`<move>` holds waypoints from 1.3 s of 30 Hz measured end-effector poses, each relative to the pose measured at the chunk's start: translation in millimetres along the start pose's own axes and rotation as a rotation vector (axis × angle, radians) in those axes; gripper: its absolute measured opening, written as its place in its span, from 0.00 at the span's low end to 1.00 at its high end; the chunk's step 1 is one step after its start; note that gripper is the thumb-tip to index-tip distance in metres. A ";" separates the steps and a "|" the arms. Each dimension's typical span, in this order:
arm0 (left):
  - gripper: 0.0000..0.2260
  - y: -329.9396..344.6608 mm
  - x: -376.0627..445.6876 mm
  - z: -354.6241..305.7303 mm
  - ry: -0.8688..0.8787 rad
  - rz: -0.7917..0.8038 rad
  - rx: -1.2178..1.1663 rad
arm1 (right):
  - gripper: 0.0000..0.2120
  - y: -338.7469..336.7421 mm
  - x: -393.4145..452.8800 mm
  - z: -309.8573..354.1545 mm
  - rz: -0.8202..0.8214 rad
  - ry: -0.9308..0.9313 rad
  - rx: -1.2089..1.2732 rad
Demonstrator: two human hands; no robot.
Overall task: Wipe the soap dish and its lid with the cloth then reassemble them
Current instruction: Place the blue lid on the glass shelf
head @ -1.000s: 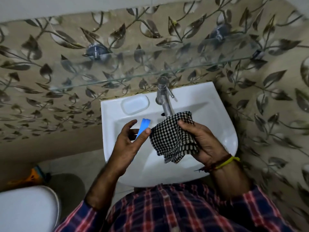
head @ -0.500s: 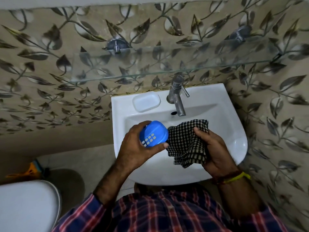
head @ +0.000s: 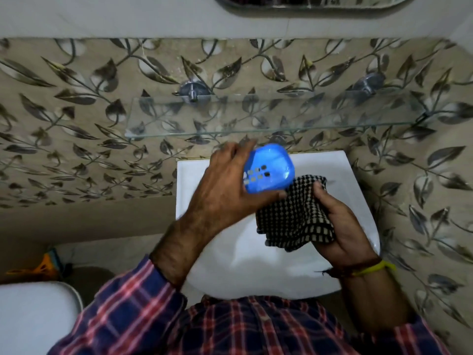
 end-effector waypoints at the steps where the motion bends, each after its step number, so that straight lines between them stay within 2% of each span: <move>1: 0.48 -3.1 10.6 -8.0 0.029 -0.018 0.023 | 0.25 1.4 1.8 5.2 0.026 0.014 0.041; 3: 0.47 -8.0 30.5 -24.0 0.101 -0.062 0.074 | 0.25 2.3 4.2 16.6 0.080 0.020 0.103; 5: 0.47 -10.4 48.6 -36.5 0.151 -0.094 0.118 | 0.20 1.2 4.1 27.1 0.140 0.004 0.117; 8: 0.48 -11.2 79.7 -42.9 0.131 -0.107 0.144 | 0.13 -9.0 3.8 37.3 0.164 -0.015 0.098; 16: 0.44 5.4 138.7 -41.3 0.088 -0.017 0.264 | 0.15 -44.1 10.0 45.6 0.114 0.034 0.156; 22: 0.45 13.9 146.0 -29.4 0.085 -0.013 0.295 | 0.15 -44.3 16.2 48.1 0.161 0.107 0.178; 24: 0.47 12.3 142.5 -30.6 0.096 -0.045 0.296 | 0.14 -46.4 18.1 49.1 0.161 0.111 0.174; 26: 0.44 7.9 131.7 -37.6 0.152 -0.176 0.281 | 0.14 -46.9 19.8 50.8 0.162 0.119 0.173; 29: 0.28 13.0 88.5 -46.7 0.321 -0.439 0.154 | 0.14 -43.8 21.5 53.6 0.167 0.121 0.174; 30: 0.22 21.0 71.1 -42.3 0.325 -0.483 0.067 | 0.16 -43.7 22.2 53.7 0.167 0.117 0.173; 32: 0.15 45.0 40.2 -24.5 0.177 -0.447 -0.205 | 0.20 -44.5 23.2 52.3 0.168 0.110 0.152; 34: 0.18 70.6 15.4 -15.6 0.039 -0.330 -0.428 | 0.22 -43.9 24.5 48.3 0.182 0.112 0.136; 37: 0.22 86.7 -0.2 -19.1 0.009 -0.284 -0.548 | 0.20 -43.1 28.0 42.8 0.191 0.081 0.084; 39: 0.25 92.2 0.2 -4.9 -0.193 -0.238 -0.742 | 0.18 -43.2 29.3 40.4 0.202 0.044 0.040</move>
Point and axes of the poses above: each hand's wrist, its own x-axis towards the middle knuckle, its own y-axis out of the palm, z = x × y, the point moved 6 cm from there along x, towards the middle knuckle, and after that the axes turned 9 degrees about -x, right-handed, at the moved point
